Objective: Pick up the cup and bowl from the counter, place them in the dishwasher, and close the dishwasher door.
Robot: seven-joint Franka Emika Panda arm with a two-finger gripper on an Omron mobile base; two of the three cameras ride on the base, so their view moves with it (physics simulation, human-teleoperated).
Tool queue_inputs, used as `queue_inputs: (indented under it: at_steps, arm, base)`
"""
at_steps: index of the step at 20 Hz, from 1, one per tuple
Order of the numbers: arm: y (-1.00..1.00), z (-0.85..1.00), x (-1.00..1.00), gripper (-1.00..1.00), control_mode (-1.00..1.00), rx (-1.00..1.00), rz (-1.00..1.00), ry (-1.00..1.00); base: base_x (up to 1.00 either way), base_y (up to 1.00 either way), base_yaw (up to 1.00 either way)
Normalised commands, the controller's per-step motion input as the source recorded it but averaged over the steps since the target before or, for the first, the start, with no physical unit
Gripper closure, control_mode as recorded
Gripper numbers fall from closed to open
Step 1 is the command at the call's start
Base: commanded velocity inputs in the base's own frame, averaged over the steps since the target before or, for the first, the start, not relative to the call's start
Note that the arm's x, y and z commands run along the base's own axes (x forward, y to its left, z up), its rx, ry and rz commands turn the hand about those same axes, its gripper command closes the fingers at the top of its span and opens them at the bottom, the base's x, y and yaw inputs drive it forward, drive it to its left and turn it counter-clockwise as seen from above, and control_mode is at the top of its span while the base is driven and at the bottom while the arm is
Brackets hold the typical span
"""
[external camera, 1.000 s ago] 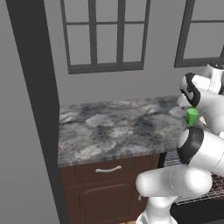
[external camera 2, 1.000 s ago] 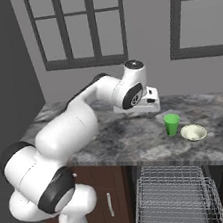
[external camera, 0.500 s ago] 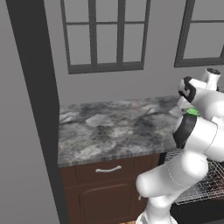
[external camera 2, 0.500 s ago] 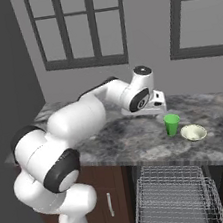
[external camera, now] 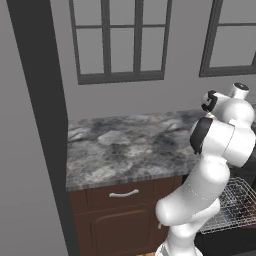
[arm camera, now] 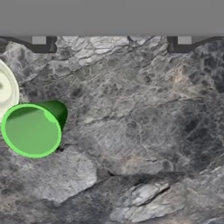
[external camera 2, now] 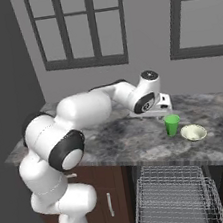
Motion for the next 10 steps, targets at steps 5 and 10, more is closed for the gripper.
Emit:
queue_inputs:
  at_steps: [5,10]
  arm:
    - [-0.24,-0.24,0.34,-1.0,-1.0,0.0,0.0,0.0]
    - [-0.23,-0.24,0.39,-1.0,-1.0,0.0,0.0,0.0]
  base:
    - [0.0,0.0,0.0]
    - [0.0,0.0,0.0]
